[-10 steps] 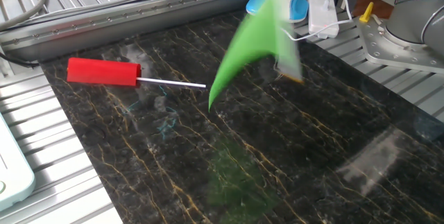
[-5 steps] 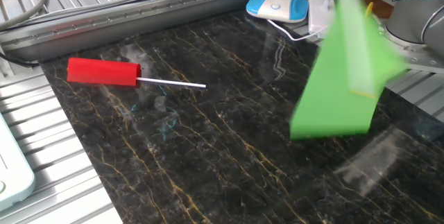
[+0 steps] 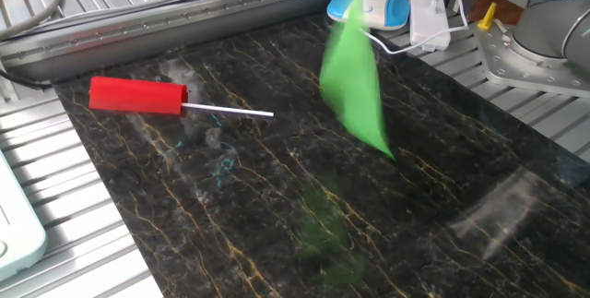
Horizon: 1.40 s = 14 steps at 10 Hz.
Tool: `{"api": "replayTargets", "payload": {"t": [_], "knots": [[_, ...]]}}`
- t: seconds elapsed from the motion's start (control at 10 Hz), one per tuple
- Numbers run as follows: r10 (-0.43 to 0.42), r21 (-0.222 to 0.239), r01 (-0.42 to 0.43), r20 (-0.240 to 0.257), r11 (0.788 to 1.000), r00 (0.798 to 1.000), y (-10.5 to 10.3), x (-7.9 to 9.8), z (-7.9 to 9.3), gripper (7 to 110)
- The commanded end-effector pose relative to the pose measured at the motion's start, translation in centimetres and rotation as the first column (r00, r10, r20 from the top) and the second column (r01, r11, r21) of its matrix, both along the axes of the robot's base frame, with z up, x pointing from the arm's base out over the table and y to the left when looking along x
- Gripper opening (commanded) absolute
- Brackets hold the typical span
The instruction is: Wave the flag
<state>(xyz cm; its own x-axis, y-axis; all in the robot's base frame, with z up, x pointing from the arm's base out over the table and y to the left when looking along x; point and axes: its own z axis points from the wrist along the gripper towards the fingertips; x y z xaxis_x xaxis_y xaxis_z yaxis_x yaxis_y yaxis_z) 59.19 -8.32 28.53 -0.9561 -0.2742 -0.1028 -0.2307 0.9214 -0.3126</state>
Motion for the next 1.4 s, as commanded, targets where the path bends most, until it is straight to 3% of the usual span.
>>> {"api": "replayTargets", "payload": {"t": [0.0,0.1,0.2,0.3,0.4,0.5,0.6,0.7,0.8,0.9,1.0,1.1,1.2,1.3], "knots": [[0.195,-0.425,-0.182,-0.012,0.887,0.981,-10.8,1.7,5.1,7],[0.17,-0.361,-0.158,0.0,0.919,0.985,-9.9,1.2,3.9,7],[0.071,-0.147,-0.07,0.003,0.987,0.997,-6.1,-0.3,0.7,7],[-0.035,0.104,0.039,-0.04,0.994,0.999,-0.8,-2.1,-1.6,7],[-0.112,0.285,0.134,-0.092,0.949,0.989,3.7,-3.1,-2.3,7],[-0.166,0.4,0.21,-0.143,0.892,0.976,7.1,-3.7,-2.1,7],[-0.222,0.511,0.304,-0.215,0.804,0.951,10.7,-4.3,-1.4,7],[-0.27,0.622,0.407,-0.307,0.668,0.913,14.9,-4.6,0.2,7],[-0.293,0.712,0.496,-0.4,0.497,0.868,19.0,-4.3,2.6,7],[-0.313,0.716,0.515,-0.41,0.472,0.857,19.2,-4.0,2.8,7],[-0.351,0.669,0.474,-0.323,0.572,0.879,16.5,-3.2,1.0,7],[-0.421,0.621,0.465,-0.229,0.631,0.878,14.0,-1.5,-0.1,7],[-0.452,0.546,0.445,-0.131,0.71,0.882,10.9,-0.3,-0.9,7],[-0.425,0.465,0.408,-0.073,0.785,0.902,8.4,-0.3,-1.3,7]]}}
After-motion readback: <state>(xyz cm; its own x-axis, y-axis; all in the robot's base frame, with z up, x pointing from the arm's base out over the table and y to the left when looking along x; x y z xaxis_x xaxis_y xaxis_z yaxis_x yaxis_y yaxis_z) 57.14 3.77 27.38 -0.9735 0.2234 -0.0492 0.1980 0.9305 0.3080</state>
